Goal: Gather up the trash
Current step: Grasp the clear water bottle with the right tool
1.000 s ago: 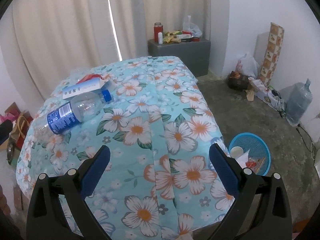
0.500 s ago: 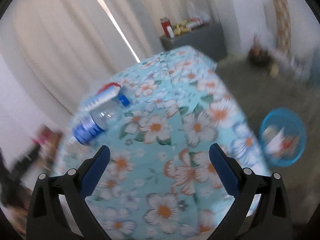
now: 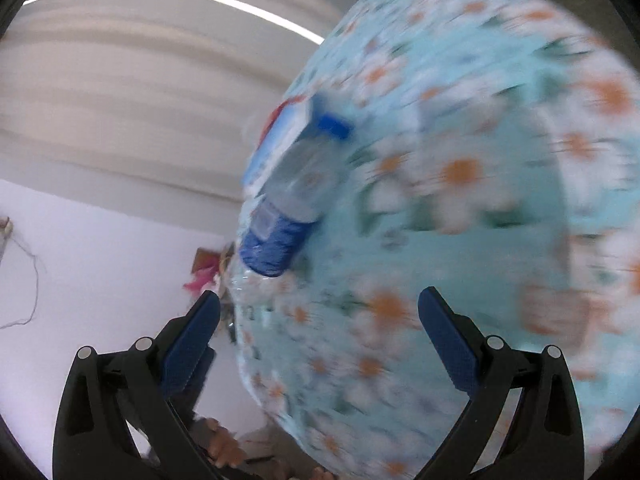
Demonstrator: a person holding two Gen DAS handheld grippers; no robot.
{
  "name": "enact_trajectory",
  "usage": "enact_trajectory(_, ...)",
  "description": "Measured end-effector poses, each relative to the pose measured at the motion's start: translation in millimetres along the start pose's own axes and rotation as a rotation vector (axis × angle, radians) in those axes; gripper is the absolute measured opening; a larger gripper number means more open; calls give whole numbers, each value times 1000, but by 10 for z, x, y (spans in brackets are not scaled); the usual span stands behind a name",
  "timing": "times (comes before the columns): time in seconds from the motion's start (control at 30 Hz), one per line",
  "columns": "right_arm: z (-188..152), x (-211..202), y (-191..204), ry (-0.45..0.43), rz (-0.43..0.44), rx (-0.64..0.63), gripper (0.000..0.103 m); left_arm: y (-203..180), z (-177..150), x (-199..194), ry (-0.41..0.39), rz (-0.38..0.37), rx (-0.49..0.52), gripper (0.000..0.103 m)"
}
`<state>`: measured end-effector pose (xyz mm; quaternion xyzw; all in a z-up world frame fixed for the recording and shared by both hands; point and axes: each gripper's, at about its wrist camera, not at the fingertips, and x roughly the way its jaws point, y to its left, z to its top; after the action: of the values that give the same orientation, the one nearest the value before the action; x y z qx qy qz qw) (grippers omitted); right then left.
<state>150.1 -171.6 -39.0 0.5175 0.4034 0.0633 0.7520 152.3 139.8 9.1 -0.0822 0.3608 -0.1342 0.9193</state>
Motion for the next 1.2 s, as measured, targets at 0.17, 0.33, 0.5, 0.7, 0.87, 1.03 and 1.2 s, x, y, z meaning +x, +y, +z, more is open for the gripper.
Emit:
enact_trajectory(0.17, 100, 659, 208, 43, -17, 58, 96, 230, 21, -9, -12, 28, -34, 87)
enact_trajectory(0.33, 141, 1106, 340, -2, -59, 133, 96, 396, 38, 5, -17, 59, -49, 87)
enact_trajectory(0.5, 106, 1344, 468, -60, -76, 207, 96, 487, 51, 90, -7, 73, -68, 87)
enact_trajectory(0.7, 97, 1445, 466, -37, -48, 232, 67, 470, 80, 179, -10, 68, -81, 87)
enact_trajectory(0.87, 151, 1326, 308, 49, 52, 215, 65, 399, 185, 178, -43, 55, -73, 87)
enact_trajectory(1.03, 172, 1001, 134, 175, 100, 110, 64, 204, 325, 188, -54, 20, -21, 87)
enact_trajectory(1.2, 198, 358, -217, 230, 118, 38, 59, -133, 436, 308, -55, -27, 80, 87)
